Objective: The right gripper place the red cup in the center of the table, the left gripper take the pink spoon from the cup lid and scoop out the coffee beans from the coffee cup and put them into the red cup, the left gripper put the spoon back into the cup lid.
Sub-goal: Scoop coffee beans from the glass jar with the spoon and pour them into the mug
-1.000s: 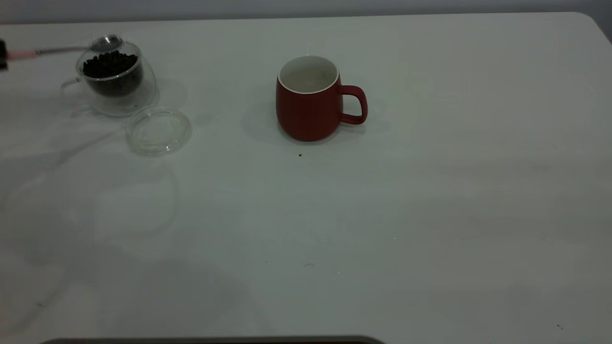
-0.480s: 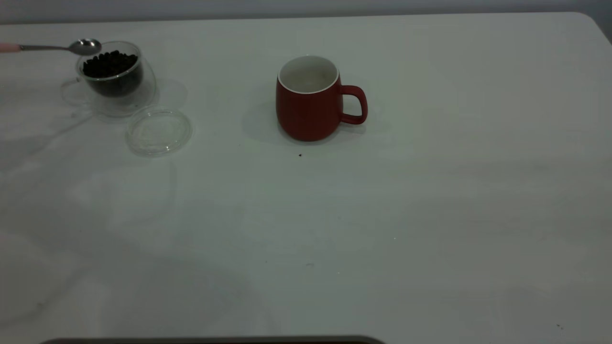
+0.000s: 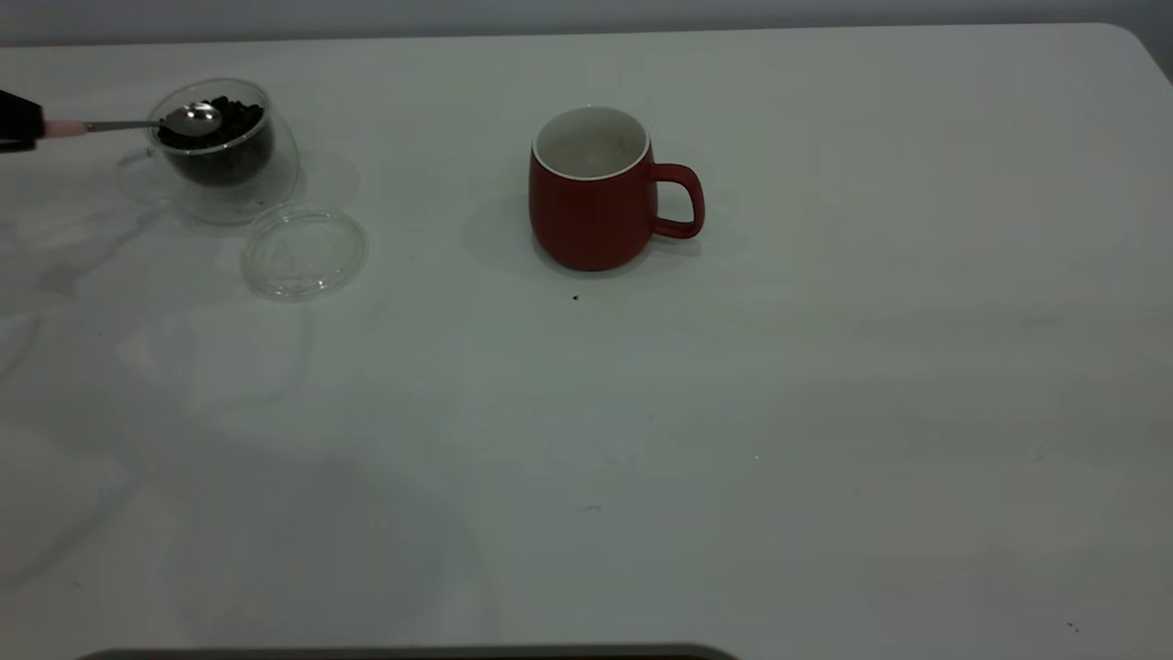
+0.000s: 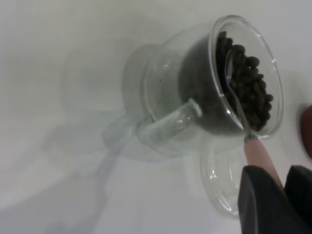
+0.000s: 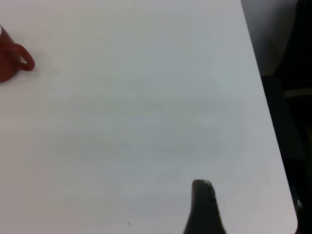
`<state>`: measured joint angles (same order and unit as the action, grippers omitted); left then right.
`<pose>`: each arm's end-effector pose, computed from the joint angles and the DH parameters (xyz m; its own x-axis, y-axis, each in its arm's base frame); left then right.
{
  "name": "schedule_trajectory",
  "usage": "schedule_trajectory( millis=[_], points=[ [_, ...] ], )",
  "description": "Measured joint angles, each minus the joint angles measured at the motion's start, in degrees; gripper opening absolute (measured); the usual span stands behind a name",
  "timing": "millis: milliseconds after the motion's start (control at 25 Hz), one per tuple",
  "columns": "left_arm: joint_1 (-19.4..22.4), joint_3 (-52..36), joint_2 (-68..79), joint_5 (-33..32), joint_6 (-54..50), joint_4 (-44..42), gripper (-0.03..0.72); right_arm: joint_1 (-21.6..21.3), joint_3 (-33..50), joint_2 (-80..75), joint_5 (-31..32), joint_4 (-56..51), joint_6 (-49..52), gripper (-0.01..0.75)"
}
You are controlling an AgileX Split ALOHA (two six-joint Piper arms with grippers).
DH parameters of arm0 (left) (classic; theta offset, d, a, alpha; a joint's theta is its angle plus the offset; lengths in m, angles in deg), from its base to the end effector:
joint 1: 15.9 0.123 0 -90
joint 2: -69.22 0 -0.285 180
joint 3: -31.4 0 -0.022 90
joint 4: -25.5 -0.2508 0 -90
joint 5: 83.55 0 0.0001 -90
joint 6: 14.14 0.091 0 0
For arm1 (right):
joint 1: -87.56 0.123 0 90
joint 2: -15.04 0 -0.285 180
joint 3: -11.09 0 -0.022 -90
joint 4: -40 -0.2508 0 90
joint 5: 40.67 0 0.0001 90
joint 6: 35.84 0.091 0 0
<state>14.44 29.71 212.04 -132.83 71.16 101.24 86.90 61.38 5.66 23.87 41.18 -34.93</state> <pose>0.3886 0.1499 0.0457 -0.8170 -0.2537 -0.5179 0.1067 0.8160 -0.5682 -0.0007 -0.0017 0.2639 -0.5619 0.0135 -0.8271 0.0308 0.9995 -0.0046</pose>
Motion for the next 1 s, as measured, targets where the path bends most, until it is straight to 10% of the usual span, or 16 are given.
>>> schedule_trajectory(
  millis=[1000],
  points=[
    [-0.1,1.4,3.1,-4.7,-20.0,-0.6,0.119,0.0,0.0,0.0,0.0,0.0,0.0,0.586]
  ],
)
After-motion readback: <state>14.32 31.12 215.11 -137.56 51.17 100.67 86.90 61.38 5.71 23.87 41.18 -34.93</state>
